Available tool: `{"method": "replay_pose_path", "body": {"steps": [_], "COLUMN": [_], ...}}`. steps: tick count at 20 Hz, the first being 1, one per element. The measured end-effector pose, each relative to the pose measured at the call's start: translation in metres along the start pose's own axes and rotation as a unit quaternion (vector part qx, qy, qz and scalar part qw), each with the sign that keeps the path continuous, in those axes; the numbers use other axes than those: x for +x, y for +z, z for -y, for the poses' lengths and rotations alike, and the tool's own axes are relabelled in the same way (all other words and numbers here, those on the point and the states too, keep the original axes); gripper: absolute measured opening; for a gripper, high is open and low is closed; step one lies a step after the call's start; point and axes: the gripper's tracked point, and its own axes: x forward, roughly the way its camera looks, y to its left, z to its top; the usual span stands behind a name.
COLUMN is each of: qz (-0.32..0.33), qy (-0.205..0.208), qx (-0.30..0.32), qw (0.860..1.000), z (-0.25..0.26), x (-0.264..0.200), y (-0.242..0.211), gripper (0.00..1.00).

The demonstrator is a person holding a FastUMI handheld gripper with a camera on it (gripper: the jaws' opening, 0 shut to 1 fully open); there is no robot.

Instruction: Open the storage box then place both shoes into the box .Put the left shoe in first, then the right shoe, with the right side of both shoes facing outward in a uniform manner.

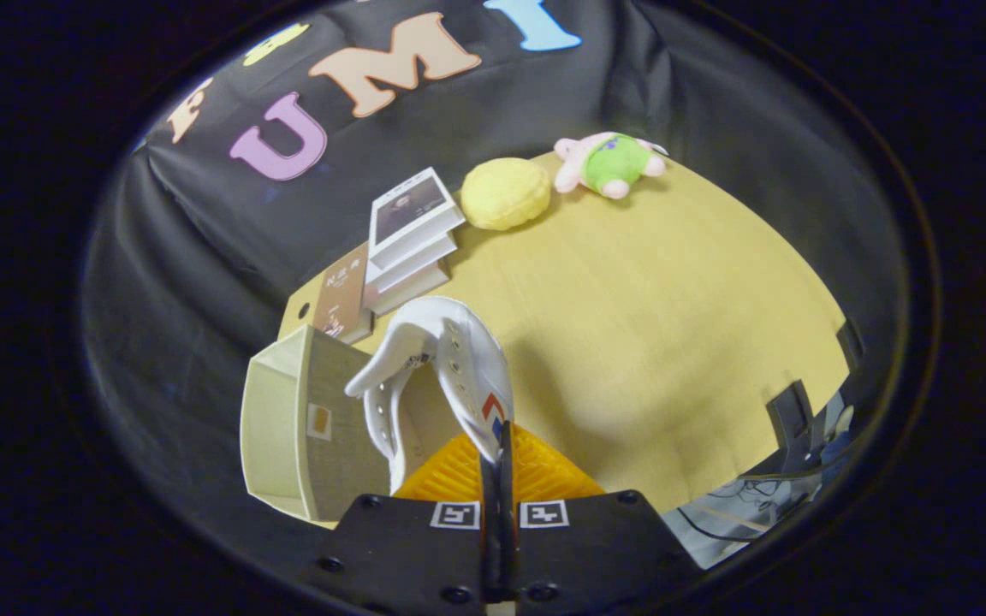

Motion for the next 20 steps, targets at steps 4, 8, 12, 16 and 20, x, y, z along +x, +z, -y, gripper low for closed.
{"method": "replay_pose_path", "body": {"steps": [4,8,12,16,20], "qz": [0.006,0.012,0.012,0.006,-0.006], "qy": [0.015,0.048,0.078,0.098,0.105], "qx": [-0.006,-0.014,-0.016,-0.004,0.004], "qw": [1.0,0.999,0.997,0.995,0.994], "z": [-0.039,-0.088,-0.133,-0.165,-0.188], "x": [-0.004,-0.008,-0.008,-0.001,0.01], "y": [0.003,0.003,0.001,-0.004,-0.014], "gripper": [0.03,0.03,0.03,0.03,0.03]}}
